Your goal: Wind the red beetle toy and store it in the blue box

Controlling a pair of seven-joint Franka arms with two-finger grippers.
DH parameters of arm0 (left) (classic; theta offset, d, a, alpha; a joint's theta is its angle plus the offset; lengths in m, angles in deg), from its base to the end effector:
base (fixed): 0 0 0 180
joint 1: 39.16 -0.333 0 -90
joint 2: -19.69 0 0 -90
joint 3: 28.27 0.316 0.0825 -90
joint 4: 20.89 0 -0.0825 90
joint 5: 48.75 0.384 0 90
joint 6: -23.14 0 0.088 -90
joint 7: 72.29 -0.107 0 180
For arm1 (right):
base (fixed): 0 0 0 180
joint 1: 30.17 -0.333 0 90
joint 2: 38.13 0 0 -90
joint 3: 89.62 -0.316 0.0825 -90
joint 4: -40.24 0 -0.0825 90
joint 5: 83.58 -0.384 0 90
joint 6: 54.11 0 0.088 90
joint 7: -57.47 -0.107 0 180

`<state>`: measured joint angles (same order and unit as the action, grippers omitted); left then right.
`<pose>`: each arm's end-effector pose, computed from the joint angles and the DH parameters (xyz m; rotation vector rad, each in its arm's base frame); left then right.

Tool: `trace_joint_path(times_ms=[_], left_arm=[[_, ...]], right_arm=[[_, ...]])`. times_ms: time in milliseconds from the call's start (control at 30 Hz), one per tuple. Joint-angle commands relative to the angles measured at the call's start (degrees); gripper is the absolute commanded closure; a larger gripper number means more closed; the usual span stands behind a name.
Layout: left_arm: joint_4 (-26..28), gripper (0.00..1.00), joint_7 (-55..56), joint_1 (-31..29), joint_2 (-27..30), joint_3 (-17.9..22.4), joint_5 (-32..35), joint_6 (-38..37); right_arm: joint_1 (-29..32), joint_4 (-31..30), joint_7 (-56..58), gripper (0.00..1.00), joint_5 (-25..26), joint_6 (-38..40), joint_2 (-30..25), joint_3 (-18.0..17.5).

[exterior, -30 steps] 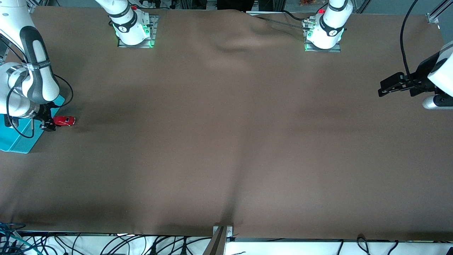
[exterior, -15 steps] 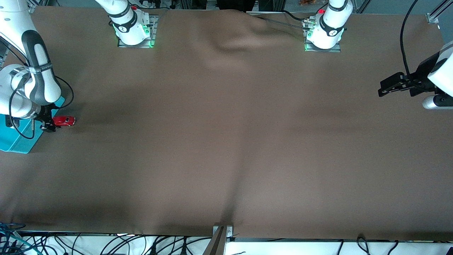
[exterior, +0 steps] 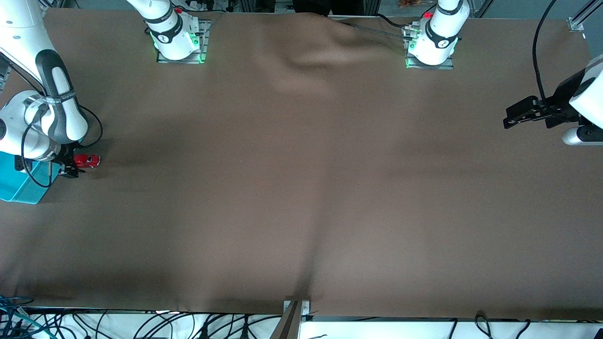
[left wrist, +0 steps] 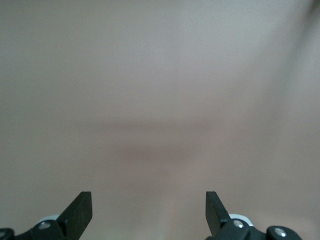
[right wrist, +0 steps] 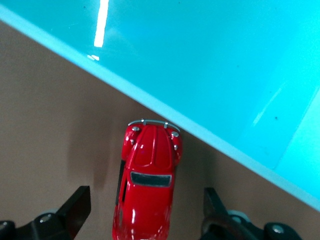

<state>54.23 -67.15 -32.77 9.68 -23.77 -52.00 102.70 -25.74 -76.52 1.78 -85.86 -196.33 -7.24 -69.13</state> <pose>0.5881 -0.0310 0.6300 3.1003 0.0754 -0.1539 0.5361 -0.2481 0.1858 2.2757 -1.9126 -0.0228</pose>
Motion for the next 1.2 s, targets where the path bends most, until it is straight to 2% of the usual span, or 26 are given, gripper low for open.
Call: trace_joint_path(times_ms=[0,200,233,700,1167], left_arm=[[-0.06,0.0,-1.1,0.29,0.52,0.51,-1.41,-0.73],[-0.06,0.0,-1.1,0.29,0.52,0.51,-1.32,-0.73],[-0.06,0.0,-1.1,0.29,0.52,0.51,-1.32,-0.73],[0.03,0.0,-1.1,0.38,0.43,0.51,-1.41,-0.73],[-0.06,0.0,-1.19,0.29,0.43,0.51,-1.41,-0.73]], right_arm=[[0.4,-0.48,-1.26,0.49,-1.76,-0.95,-0.48,-0.36],[0.4,-0.48,-1.96,0.98,-2.2,-0.86,-0.48,-0.44],[0.4,-0.48,-1.96,1.0,-2.2,-0.86,-0.48,-0.53],[0.31,-0.57,-2.84,1.0,-2.2,-0.42,-0.83,-0.79],[0.22,0.04,-3.11,1.0,-2.12,2.57,-3.37,-3.96]])
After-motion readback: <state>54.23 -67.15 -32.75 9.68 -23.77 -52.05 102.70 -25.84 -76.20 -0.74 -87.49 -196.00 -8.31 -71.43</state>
